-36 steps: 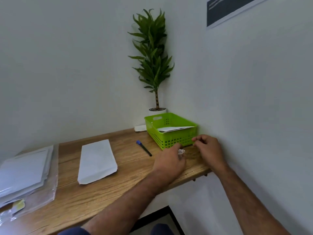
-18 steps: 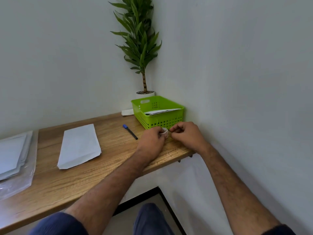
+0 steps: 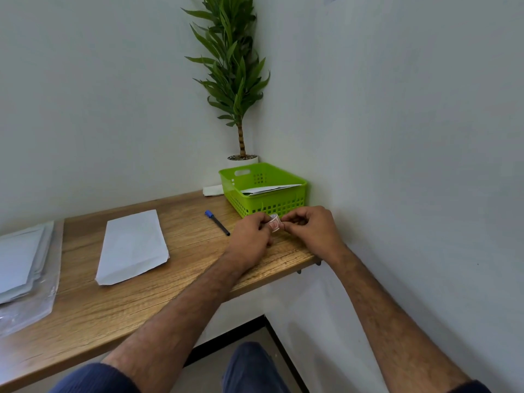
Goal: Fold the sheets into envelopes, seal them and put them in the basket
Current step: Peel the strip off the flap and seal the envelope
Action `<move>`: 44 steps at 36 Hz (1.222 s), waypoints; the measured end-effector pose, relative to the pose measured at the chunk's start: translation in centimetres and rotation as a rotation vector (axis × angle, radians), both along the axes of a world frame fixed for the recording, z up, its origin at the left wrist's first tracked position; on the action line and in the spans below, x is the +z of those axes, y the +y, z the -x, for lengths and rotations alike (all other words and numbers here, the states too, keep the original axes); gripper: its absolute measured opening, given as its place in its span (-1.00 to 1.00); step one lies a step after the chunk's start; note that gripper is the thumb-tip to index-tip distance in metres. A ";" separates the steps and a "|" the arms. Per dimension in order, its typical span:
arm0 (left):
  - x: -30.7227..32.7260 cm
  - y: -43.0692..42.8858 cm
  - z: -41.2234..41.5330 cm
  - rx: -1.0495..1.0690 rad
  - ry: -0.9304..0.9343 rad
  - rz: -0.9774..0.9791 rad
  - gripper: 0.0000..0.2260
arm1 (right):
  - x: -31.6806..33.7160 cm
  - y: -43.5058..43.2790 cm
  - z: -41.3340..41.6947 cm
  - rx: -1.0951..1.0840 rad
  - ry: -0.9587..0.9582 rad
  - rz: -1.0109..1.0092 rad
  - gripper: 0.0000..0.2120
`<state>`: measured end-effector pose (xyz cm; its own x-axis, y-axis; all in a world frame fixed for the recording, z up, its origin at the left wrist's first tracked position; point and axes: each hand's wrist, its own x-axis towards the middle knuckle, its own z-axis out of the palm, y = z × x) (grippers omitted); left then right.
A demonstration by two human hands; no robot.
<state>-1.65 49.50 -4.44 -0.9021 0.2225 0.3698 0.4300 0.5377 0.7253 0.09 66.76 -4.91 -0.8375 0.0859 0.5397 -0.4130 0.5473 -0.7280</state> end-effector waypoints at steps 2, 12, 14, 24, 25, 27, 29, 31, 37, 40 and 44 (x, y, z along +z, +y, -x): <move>0.0 0.0 -0.1 -0.010 -0.001 -0.007 -0.88 | 0.0 0.0 0.0 -0.005 0.005 -0.009 -0.89; 0.0 0.0 -0.2 0.006 0.008 -0.016 -0.89 | 0.0 0.1 0.0 0.026 0.004 -0.006 -0.98; 0.0 -0.1 -0.3 0.005 0.012 -0.025 -0.84 | 0.0 0.3 0.1 0.061 -0.007 0.024 -0.95; 0.2 -0.2 -0.9 0.010 0.059 -0.017 -0.73 | 0.2 1.0 0.2 0.171 -0.097 0.223 -0.92; 0.2 -0.2 -0.9 0.013 0.061 -0.012 -0.74 | 0.3 1.0 0.2 0.173 -0.100 0.232 -0.93; 0.2 -0.2 -1.0 0.017 0.061 -0.001 -0.75 | 0.3 1.0 0.2 0.175 -0.107 0.243 -0.93; 0.3 -0.2 -1.0 0.019 0.060 0.007 -0.77 | 0.4 0.9 0.2 0.173 -0.111 0.248 -0.93; 0.4 -0.2 -1.1 0.022 0.059 0.019 -0.78 | 0.4 0.9 0.1 0.167 -0.111 0.273 -0.94; 0.4 -0.1 -1.1 0.025 0.056 0.031 -0.82 | 0.6 0.8 0.1 0.139 -0.109 0.332 -0.96; 0.5 0.0 -1.2 0.029 0.057 0.041 -0.82 | 0.5 0.8 0.1 0.119 -0.119 0.363 -0.96; 0.5 0.0 -1.3 0.029 0.050 0.045 -0.82 | 0.5 0.8 0.2 0.101 -0.126 0.378 -0.92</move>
<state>-0.32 49.49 -3.89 -0.8889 0.2143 0.4050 0.4492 0.5817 0.6781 -0.13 67.58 -4.37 -0.9095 0.1725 0.3782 -0.3455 0.1925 -0.9185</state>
